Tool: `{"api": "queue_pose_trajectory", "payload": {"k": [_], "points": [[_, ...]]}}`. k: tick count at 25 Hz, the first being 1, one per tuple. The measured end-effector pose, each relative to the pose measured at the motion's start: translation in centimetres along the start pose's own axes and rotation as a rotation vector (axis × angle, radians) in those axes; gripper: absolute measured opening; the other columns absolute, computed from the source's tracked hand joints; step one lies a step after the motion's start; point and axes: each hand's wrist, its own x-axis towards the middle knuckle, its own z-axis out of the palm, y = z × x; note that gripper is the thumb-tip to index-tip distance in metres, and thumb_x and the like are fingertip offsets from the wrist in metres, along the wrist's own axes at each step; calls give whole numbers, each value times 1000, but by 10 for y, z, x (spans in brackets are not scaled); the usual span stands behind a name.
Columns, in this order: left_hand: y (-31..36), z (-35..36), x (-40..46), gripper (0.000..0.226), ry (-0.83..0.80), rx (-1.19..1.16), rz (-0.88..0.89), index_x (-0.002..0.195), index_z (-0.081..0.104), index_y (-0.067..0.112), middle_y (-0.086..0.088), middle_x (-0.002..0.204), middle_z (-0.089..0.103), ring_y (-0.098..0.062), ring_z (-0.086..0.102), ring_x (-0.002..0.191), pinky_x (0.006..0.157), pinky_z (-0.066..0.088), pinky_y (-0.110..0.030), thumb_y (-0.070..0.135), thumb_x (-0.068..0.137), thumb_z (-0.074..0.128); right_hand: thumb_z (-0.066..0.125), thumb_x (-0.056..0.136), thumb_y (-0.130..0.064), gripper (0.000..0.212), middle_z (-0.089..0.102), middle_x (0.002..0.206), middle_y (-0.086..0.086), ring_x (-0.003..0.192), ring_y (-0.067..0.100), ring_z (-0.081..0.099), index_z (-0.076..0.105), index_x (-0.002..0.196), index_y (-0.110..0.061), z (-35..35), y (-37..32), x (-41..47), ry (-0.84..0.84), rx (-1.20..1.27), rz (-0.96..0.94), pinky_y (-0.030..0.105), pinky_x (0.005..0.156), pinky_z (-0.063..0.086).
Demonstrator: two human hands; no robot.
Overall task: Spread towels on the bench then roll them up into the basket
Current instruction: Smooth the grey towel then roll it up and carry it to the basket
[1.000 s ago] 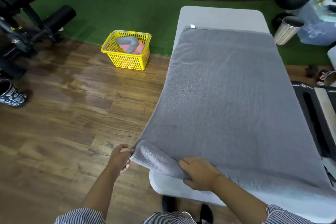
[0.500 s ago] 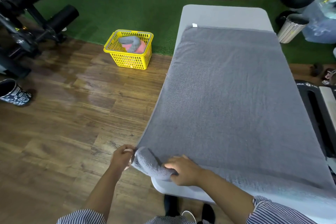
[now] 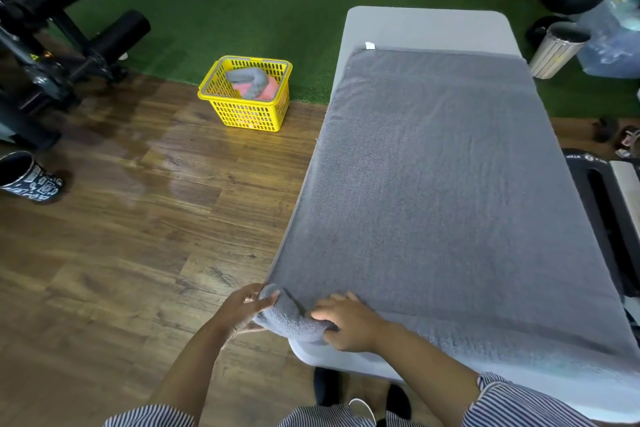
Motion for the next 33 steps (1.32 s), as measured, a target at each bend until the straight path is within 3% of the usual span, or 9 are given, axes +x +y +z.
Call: {"api": "queue_pose_trajectory", "payload": {"k": [6, 9, 13, 16, 19, 23, 25, 29, 33], "points": [[-4, -8, -9, 29, 91, 159, 7, 92, 66, 1, -16, 104, 57, -32, 60, 98, 69, 59, -50, 30, 87, 68, 43, 83, -17, 26, 53, 110, 3, 104, 20, 42, 54, 107, -15, 0, -3, -3, 36, 2, 8, 31, 89, 21], [-8, -11, -12, 28, 105, -44, -86, 96, 66, -5, -17, 100, 53, -34, 57, 94, 66, 58, -52, 22, 89, 66, 39, 79, -27, 16, 50, 104, 3, 100, 20, 44, 47, 90, -19, 0, -3, -4, 48, 34, 32, 30, 86, 21], [-4, -3, -11, 11, 171, -135, -130, 85, 59, 5, -16, 91, 56, -26, 55, 76, 59, 54, -35, 13, 89, 64, 50, 88, -37, 34, 52, 112, 0, 104, 16, 45, 50, 115, -17, 0, -4, -9, 56, 83, 50, 31, 93, 25], [-5, 2, -8, 16, 188, -24, 12, 82, 50, 16, -10, 75, 51, -20, 45, 62, 56, 44, -28, 15, 89, 64, 48, 93, -34, 21, 47, 82, -2, 79, 17, 42, 47, 88, -14, -3, -4, -11, 92, 125, 81, 28, 76, 25], [-4, -3, -14, 28, 123, -61, 56, 87, 62, 5, -8, 75, 53, -18, 51, 58, 59, 49, -28, 31, 83, 73, 44, 96, -31, 25, 37, 72, -4, 77, 21, 42, 42, 79, -13, -2, -5, -11, 70, 129, 144, 27, 73, 22], [-3, -19, -15, 54, -121, -199, 37, 102, 68, -1, -8, 83, 62, -19, 55, 73, 65, 51, -26, 17, 56, 88, 36, 99, -35, 34, 40, 97, 4, 92, 24, 46, 51, 96, -5, 4, -7, -10, 104, 118, 199, 27, 76, 28], [-5, -20, -14, 47, -133, -184, 47, 104, 66, -3, -10, 83, 60, -17, 55, 72, 62, 50, -23, 9, 62, 83, 26, 96, -50, 50, 46, 116, 7, 107, 26, 46, 48, 114, -9, 5, -8, -14, 121, -9, 187, 33, 87, 34], [-5, -9, -8, 16, 24, -196, 10, 91, 63, -2, -8, 66, 52, -14, 43, 53, 48, 39, -24, 7, 81, 72, 32, 88, -52, 58, 46, 130, 5, 118, 25, 43, 39, 133, -15, 10, 5, -26, 140, -133, 126, 38, 103, 31], [-3, 3, -1, 22, 247, 12, -80, 92, 61, 4, -6, 58, 53, -18, 48, 48, 47, 38, -21, 23, 85, 71, 36, 97, -36, 27, 51, 108, 5, 110, 24, 45, 49, 104, -14, 7, 11, -28, 101, -58, 163, 38, 100, 29]]}}
